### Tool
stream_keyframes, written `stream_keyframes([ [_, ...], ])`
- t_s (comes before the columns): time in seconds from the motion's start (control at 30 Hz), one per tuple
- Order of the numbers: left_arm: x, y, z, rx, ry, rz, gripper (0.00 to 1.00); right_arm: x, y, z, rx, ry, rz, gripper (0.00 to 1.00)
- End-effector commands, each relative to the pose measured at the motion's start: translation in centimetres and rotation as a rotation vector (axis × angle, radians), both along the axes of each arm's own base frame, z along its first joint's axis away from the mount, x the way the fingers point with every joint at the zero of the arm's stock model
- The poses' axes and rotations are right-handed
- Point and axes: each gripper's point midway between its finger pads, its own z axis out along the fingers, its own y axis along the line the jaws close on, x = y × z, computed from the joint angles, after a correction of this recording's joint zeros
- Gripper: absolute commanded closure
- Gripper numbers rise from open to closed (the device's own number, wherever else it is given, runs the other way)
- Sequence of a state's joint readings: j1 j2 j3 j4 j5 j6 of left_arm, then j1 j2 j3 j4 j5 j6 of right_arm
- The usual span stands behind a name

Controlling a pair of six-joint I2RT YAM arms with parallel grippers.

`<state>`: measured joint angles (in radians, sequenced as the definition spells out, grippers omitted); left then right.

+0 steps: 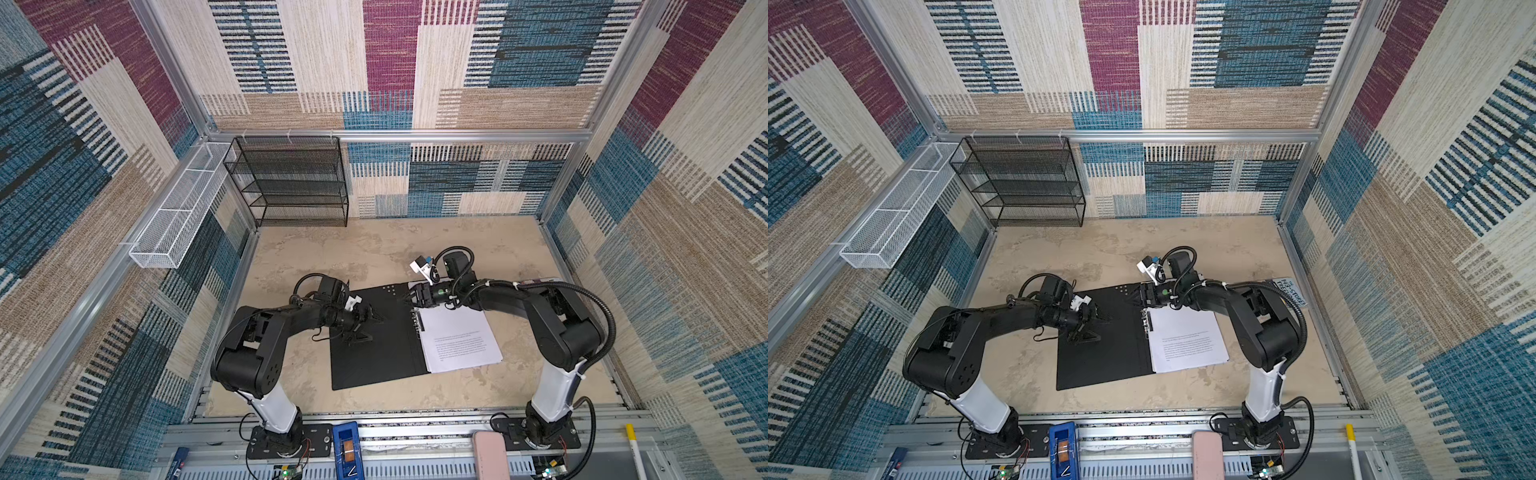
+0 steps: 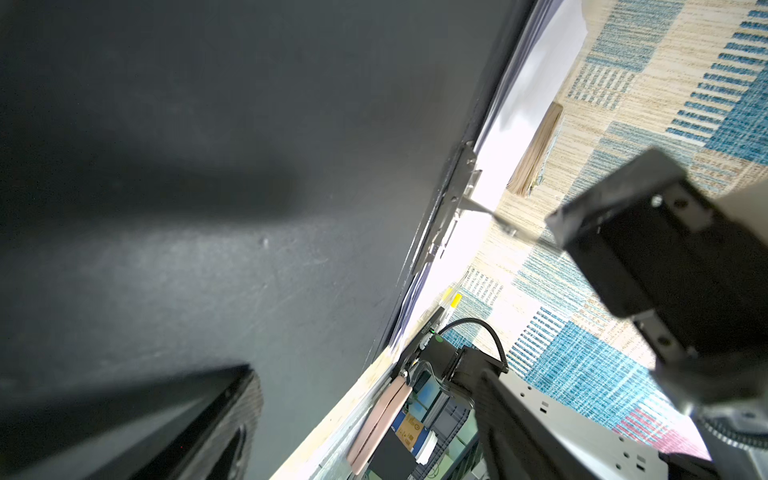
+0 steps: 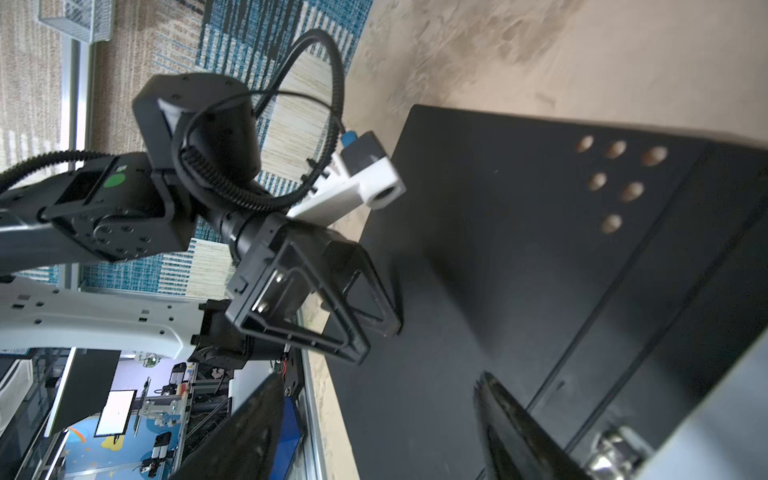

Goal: Put the files into the folder

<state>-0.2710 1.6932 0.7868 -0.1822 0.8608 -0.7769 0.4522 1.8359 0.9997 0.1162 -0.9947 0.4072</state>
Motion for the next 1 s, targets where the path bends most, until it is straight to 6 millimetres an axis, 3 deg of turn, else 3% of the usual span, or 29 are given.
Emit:
stream_keyframes([
  [0.0,0.0,1.7,-1.4,0.151,-0.015,0.010,0.18,-1.5,-0.3,1.2,0.025,-0.019,0.013,0.26],
  [0.1,0.4,1.2,0.0,0.163,-0.051,-0.014,0.19,-1.7,-1.3,2.0,-0.014,-0.058,-0.045,0.26],
  [0.27,0.6,-1.1,1.2,0.263,-0.104,-0.111,0.22,0.6,-4.0,2.3,-0.164,-0.045,-0.300,0.36],
  [0.57,4.0,-5.9,1.8,0.437,-0.176,-0.201,0.39,-2.3,-5.7,3.6,-0.154,0.222,-0.434,0.42],
  [0.67,4.6,-7.6,1.2,0.457,-0.168,-0.230,0.46,-3.1,-6.7,3.9,-0.135,0.276,-0.493,0.54],
  [0.73,4.9,-8.1,0.5,0.487,-0.162,-0.243,0.49,-3.6,-7.3,3.2,-0.124,0.347,-0.535,0.74],
  [0.8,5.2,-8.7,0.0,0.493,-0.153,-0.253,0.52,-3.9,-7.6,2.2,-0.129,0.426,-0.566,0.85],
  [0.97,5.9,-9.9,-0.6,0.503,-0.157,-0.276,0.61,-4.1,-7.1,1.8,-0.102,0.534,-0.575,0.82],
])
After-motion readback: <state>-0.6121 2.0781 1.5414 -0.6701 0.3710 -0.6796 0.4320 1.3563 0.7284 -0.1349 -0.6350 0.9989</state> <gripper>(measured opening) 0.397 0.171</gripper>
